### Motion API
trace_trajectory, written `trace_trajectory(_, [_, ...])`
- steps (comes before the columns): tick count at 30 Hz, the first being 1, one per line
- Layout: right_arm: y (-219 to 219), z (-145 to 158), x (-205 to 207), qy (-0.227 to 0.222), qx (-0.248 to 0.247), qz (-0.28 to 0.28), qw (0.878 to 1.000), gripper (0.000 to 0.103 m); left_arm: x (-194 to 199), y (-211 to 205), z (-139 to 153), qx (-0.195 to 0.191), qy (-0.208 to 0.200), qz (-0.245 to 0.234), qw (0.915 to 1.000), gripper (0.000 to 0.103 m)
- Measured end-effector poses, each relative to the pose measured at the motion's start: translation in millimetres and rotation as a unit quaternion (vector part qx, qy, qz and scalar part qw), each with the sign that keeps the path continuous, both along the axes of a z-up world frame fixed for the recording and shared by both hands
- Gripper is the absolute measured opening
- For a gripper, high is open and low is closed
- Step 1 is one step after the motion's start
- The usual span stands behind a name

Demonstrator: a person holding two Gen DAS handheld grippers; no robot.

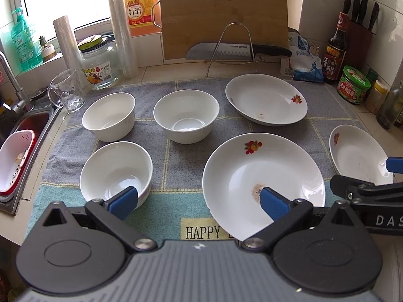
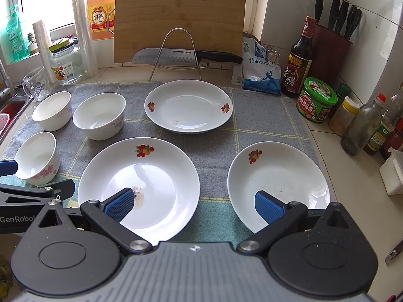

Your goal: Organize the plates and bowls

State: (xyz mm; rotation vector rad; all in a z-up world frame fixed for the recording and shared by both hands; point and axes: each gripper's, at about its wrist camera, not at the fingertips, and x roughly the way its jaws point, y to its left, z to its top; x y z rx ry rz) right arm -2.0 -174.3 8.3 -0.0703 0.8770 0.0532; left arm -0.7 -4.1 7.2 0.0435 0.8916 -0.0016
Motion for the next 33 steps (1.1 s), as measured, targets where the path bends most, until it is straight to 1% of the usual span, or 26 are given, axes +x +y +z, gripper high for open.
trace_trajectory(33, [-0.1,0.7,-3.2,-0.005,0.0,0.002,1.0,0.103,-3.8,-1.4,1.3,0.001,-0.004,0.001,1.0,0.102])
